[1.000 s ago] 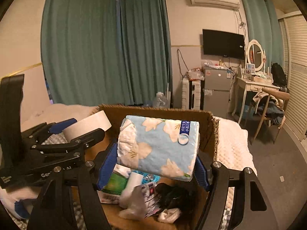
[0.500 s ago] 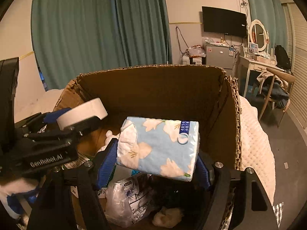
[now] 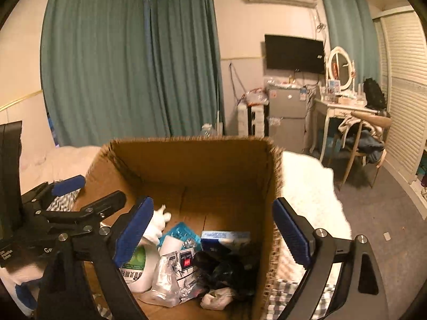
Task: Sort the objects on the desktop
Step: 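Open both tools to drop the tape roll and tissue pack into the box, then move both tools back toward the medicine box and tube on the bed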
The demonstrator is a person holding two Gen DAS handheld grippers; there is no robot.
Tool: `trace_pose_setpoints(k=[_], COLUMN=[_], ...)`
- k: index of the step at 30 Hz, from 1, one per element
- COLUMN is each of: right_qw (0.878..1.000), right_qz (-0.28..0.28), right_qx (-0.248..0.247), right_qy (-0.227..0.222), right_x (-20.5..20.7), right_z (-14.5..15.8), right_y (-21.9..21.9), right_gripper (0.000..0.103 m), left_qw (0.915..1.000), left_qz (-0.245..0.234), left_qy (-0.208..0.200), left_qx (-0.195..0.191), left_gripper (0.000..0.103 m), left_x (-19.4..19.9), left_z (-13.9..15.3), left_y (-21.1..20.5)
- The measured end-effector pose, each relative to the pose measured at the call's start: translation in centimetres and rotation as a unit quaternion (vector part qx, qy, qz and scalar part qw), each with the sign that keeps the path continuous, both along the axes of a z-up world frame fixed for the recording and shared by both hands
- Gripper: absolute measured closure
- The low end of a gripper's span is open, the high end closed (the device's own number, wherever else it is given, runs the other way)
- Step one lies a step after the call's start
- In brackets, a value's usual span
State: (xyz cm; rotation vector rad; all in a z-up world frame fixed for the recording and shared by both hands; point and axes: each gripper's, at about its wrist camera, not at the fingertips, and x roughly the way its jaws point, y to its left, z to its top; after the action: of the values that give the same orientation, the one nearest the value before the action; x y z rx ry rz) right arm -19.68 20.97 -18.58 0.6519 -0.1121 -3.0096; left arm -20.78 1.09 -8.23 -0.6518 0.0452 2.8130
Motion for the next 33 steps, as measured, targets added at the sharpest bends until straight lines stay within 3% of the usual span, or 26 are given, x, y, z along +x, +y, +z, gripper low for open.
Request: trace_pose_setpoints(k=[7,17,20,27,33], right_qw=[0.999,0.999,0.999,0.999,0.994], right_qz=[-0.005,0.005,-0.002,-0.013,-0.028], right_qx=[0.002,0.015,0.026,0.02,0.014], right_qy=[0.039,0.04,0.025,-0.042,-0.104], right_x=[3.6,8.4,9.8,12.0,13.4], right_z=[3.2,4.6,3.9,-0.3,-4.4], right_y=[-0.1,-0.6,-0.6,0.0,0.4], right_gripper=[0.006,0.002,0.002,0.002,0.002], left_qw=[0.9995,0.999,0.9994,0.9944,0.9739], left_qz=[-0.003,-0.018,-0.027,-0.068,-0.154], left_qy=[0.025,0.04,0.021,-0.078,-0.155], left_qx=[0.021,0.006,0.004,-0.018,-0.063], left_gripper=[0.0,0.0,0.0,0.0,0.0], left_x=[2.1,7.3,8.4,10.1,11.4], left_z=[4.5,6.4,5.6,0.3,-3.7], left_y=[-0.8,-0.6,-0.4,0.1,1.1])
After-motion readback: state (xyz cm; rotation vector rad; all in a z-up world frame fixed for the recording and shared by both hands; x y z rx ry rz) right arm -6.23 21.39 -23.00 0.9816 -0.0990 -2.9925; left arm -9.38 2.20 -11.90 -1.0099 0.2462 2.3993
